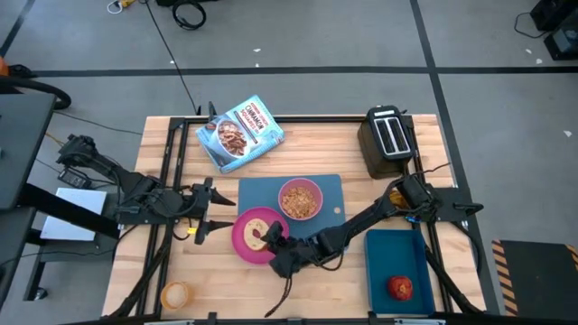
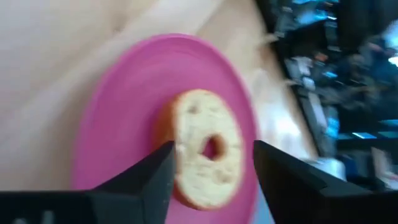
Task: Arrange a breakfast setting
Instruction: Put the orange cup on the top right of the blue placemat
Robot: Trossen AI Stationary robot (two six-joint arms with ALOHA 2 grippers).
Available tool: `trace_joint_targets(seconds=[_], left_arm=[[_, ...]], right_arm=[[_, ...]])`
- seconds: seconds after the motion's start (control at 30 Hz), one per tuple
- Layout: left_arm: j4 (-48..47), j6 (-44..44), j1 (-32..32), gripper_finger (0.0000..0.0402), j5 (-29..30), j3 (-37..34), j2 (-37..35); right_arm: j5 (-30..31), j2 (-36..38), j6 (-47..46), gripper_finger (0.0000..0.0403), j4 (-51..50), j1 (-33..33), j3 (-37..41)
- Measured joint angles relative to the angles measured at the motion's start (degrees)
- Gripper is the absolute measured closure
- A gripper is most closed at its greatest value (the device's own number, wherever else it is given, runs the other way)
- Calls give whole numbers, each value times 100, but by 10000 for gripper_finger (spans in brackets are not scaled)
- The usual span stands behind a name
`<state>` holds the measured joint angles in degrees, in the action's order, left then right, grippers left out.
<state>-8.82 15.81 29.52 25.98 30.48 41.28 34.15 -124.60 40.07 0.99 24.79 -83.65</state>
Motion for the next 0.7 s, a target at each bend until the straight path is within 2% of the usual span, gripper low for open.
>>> trace_joint_targets(seconds=[0.07,0.13,0.3,0.37,0.57,0.7], left_arm=[[0,2,1,115,0,0,0],[21,52,82,115,4,0,1],[314,278,796,115,48,92,248],[253,452,1120,115,290,320,558],[-921,1432,1826,115,577,1443,1695],[-2159,2359,2178,115,581,2443,2481]], right_arm=[[368,74,-2,158,-132,133,-108],[466,219,-111,145,-168,257,-154],[577,724,-1257,139,-535,458,-156],[742,919,-1688,141,-833,526,-156],[1280,1287,-2367,141,-1589,733,-156],[1362,1349,-2653,141,-1746,816,-158]])
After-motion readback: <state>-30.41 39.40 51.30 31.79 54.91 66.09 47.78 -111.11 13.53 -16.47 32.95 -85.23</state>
